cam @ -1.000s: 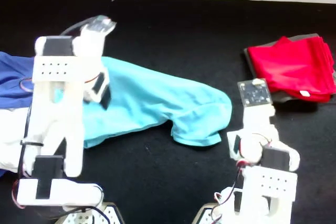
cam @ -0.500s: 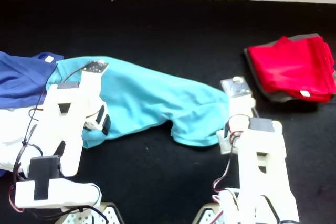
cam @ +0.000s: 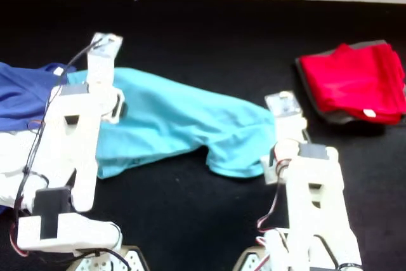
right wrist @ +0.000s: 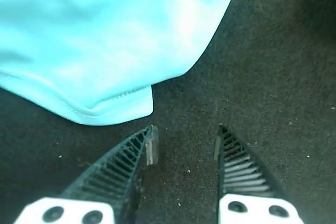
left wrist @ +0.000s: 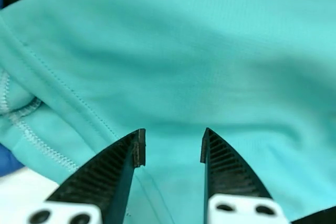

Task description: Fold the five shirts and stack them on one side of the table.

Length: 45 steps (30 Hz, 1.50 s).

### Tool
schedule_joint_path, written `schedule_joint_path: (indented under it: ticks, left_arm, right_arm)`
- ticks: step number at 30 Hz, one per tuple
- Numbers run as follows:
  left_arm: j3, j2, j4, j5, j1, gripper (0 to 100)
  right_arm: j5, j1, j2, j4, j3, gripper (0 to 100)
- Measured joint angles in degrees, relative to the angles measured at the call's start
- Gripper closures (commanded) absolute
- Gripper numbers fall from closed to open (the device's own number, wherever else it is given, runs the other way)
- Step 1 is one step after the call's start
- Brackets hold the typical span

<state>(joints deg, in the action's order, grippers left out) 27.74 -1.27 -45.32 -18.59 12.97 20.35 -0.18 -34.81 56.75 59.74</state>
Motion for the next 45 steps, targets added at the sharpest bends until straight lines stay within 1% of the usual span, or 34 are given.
schedule_joint_path:
  ticks: [4, 6, 10, 17, 21, 24, 26, 32, 34, 41, 45]
  left_arm:
    - [-1.58, 2.90, -0.44, 0.00, 1.85, 82]
    - [-2.73, 2.90, -3.16, 0.00, 2.73, 82]
    - [-6.07, 2.46, -13.01, 0.00, 2.90, 82]
    - [-9.32, -2.81, -28.40, 0.00, 2.99, 82]
    - [-9.32, -3.69, -34.20, 0.00, 1.76, 82]
    - [-8.44, -3.69, -34.81, 0.00, 1.32, 82]
    - [-6.15, -3.69, -33.67, 0.00, 1.32, 81]
    - [2.20, -3.69, -24.53, 0.00, 1.32, 81]
    - [3.96, -3.69, -22.51, -1.58, 1.32, 81]
    - [5.01, -3.69, -21.45, -6.42, 4.40, 81]
    - [5.10, -3.69, -21.45, -8.18, 5.01, 81]
  right_arm:
    - [0.00, 0.00, 0.00, -1.76, 1.14, 81.7]
    - [0.00, 0.00, 0.00, -1.85, 1.14, 81.7]
    - [0.00, 0.00, 0.00, -2.02, 1.14, 81.7]
    - [0.00, 0.00, 0.00, -2.20, 1.14, 81.7]
    - [0.00, 0.00, 0.00, -2.29, 1.14, 81.7]
    - [0.00, 0.00, 0.00, -2.37, 1.14, 81.7]
    - [0.00, 0.00, 0.00, -2.37, 1.14, 81.7]
    - [0.00, 0.00, 0.00, -2.37, 1.14, 81.7]
    - [0.00, 0.00, 0.00, -2.37, 1.14, 81.7]
    - [0.00, 0.00, 0.00, -2.37, 1.14, 81.7]
    - [0.00, 0.00, 0.00, -2.37, 1.14, 81.7]
